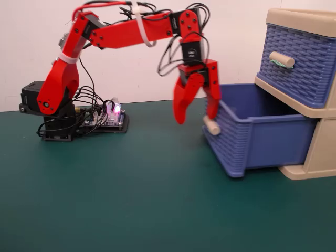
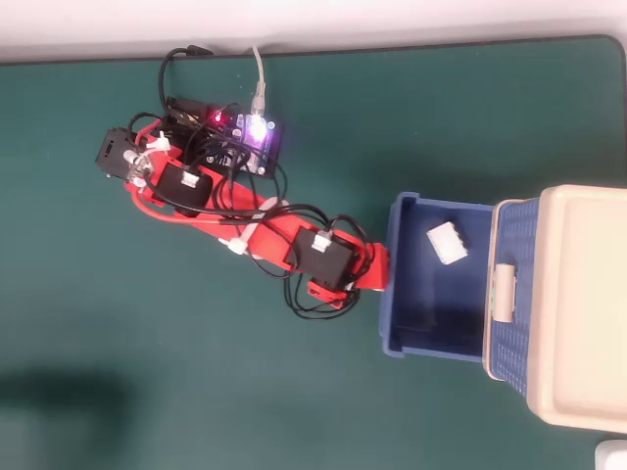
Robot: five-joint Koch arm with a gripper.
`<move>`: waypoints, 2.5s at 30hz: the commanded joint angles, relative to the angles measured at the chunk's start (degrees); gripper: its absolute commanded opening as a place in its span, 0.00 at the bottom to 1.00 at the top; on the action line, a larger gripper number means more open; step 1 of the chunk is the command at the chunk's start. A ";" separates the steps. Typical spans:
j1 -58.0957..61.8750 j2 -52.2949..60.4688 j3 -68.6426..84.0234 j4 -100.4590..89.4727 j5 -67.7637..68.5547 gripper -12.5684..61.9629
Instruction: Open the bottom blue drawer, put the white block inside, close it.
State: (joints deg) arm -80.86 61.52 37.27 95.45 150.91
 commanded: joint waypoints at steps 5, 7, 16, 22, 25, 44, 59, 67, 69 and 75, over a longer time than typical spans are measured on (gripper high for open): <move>-4.66 -9.76 -14.85 -14.24 1.85 0.63; -5.36 -14.06 -19.42 -18.28 1.85 0.63; -5.54 -23.55 -31.55 -30.76 1.85 0.63; 0.35 -9.14 -31.46 -10.99 1.58 0.63; 6.77 0.09 -31.38 5.80 1.05 0.63; 69.35 34.19 33.22 14.41 -61.70 0.62; 70.49 73.30 100.90 -5.71 -66.97 0.63; 80.42 73.30 104.85 -0.53 -67.06 0.63; 80.33 73.21 104.77 -0.53 -66.88 0.63; 80.42 73.21 104.85 -0.53 -66.88 0.63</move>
State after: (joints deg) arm -0.44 132.01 141.42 88.42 83.50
